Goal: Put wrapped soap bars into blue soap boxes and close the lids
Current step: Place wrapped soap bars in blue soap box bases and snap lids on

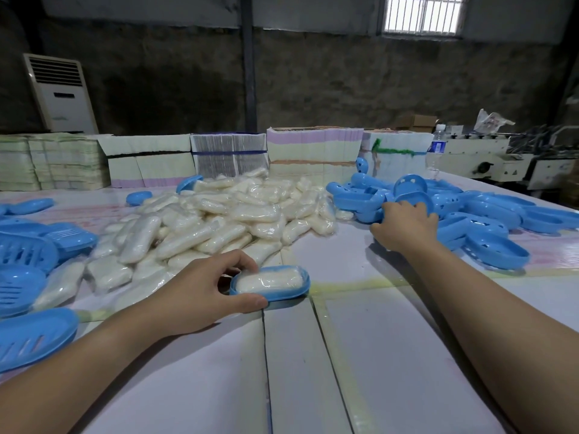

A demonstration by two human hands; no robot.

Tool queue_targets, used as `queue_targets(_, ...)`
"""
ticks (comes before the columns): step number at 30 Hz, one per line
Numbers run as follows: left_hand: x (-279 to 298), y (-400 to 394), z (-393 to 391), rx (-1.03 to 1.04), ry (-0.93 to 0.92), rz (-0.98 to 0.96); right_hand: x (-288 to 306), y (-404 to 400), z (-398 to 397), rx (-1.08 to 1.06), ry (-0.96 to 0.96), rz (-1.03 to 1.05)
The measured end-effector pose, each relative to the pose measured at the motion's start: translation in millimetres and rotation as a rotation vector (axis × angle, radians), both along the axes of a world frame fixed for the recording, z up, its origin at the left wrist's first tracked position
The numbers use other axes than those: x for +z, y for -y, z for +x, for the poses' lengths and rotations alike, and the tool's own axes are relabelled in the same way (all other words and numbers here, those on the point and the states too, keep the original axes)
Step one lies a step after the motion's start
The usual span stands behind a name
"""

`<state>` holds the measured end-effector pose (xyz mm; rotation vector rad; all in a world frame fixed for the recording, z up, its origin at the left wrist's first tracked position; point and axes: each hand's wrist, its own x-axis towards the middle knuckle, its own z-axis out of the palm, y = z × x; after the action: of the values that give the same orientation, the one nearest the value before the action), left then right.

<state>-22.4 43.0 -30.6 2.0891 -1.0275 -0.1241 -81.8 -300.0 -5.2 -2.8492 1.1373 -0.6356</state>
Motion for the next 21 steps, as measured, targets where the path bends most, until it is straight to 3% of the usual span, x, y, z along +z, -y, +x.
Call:
queue_targets(13, -0.8, 0.7, -0.1, -0.005, -0.002, -0.016, -3.1, -4.2, 1.9, 0.195, 0.303, 0.16)
queue_targets(21, -2.8, -0.3, 2.3, -0.001, 0.028, -0.003, 10.2, -31.2, -0.7, 0.371, 0.703, 0.134)
